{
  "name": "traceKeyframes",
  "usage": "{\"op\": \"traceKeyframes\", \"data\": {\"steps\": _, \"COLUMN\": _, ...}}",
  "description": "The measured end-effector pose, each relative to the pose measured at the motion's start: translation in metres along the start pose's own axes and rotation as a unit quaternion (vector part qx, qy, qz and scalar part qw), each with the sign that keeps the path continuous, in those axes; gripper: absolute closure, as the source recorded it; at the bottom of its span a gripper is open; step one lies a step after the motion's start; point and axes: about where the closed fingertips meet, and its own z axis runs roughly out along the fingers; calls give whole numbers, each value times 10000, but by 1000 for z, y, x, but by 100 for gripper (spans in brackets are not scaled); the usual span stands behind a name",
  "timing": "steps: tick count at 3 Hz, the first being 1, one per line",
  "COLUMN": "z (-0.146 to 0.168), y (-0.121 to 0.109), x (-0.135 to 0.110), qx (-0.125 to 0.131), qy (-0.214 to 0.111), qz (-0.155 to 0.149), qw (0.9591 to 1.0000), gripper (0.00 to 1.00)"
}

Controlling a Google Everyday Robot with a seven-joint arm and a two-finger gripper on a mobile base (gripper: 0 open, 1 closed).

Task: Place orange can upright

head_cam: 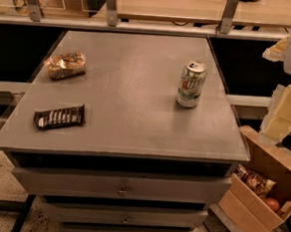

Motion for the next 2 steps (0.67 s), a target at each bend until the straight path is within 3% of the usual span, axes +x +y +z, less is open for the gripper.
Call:
{"op": "traceKeyframes", "data": {"steps": 1, "z": -3, "y": -3, "x": -7, "qx": 78, "qy": -2, "qz": -78, "qw": 9999, "gripper": 0}}
{"op": "traceKeyframes", "data": {"steps": 2, "z": -8, "y": -15, "x": -31, "qx": 204, "qy": -25, "qz": -364, "qw": 9991, "gripper": 0}}
